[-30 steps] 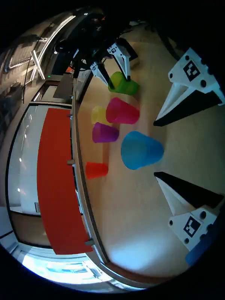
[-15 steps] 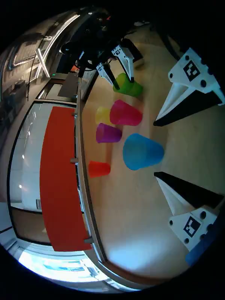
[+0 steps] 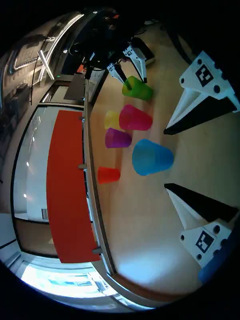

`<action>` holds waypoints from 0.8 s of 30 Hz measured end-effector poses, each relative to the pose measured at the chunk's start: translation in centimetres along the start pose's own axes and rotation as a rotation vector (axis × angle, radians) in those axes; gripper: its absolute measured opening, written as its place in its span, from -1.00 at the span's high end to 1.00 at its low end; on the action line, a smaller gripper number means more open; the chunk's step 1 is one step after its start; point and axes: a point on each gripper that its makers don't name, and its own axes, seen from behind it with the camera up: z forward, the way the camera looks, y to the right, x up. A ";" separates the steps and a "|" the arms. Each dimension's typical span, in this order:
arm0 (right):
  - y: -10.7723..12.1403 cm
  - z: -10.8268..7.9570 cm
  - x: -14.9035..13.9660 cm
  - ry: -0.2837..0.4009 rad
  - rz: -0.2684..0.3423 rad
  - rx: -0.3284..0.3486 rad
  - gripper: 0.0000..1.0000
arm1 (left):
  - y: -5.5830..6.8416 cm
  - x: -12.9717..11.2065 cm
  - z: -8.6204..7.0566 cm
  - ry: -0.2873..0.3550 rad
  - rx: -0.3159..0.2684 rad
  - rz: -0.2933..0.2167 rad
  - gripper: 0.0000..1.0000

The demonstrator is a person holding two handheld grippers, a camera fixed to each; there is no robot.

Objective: Pour water

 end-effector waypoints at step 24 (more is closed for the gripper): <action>3.9 -10.1 0.4 0.202 0.131 -0.305 -0.95 | -7.0 1.8 -5.1 0.151 0.270 -0.014 -0.79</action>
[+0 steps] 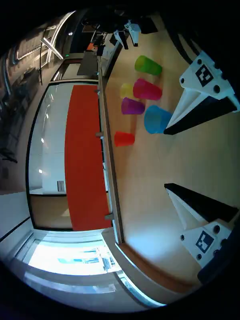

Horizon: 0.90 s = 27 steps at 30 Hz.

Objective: Pour water

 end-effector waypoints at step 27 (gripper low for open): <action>11.3 1.1 11.8 0.499 0.226 -0.444 -0.94 | -4.2 6.5 1.5 0.304 0.223 -0.080 -0.79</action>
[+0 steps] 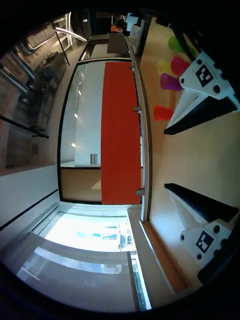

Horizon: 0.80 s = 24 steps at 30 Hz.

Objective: Pour water

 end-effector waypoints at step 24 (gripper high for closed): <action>1.3 2.0 -4.1 -0.068 0.021 -0.100 -0.94 | 2.0 -3.3 3.7 -0.010 0.049 0.031 -0.79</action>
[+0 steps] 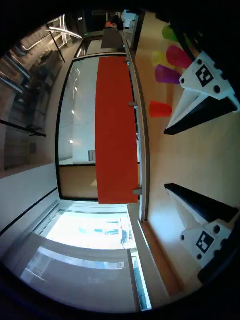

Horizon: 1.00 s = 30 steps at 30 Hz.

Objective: Pour water

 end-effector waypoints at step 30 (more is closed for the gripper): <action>-1.4 0.1 1.2 -0.013 0.026 -0.011 -0.93 | -2.2 -2.4 1.6 0.012 0.015 -0.023 -0.79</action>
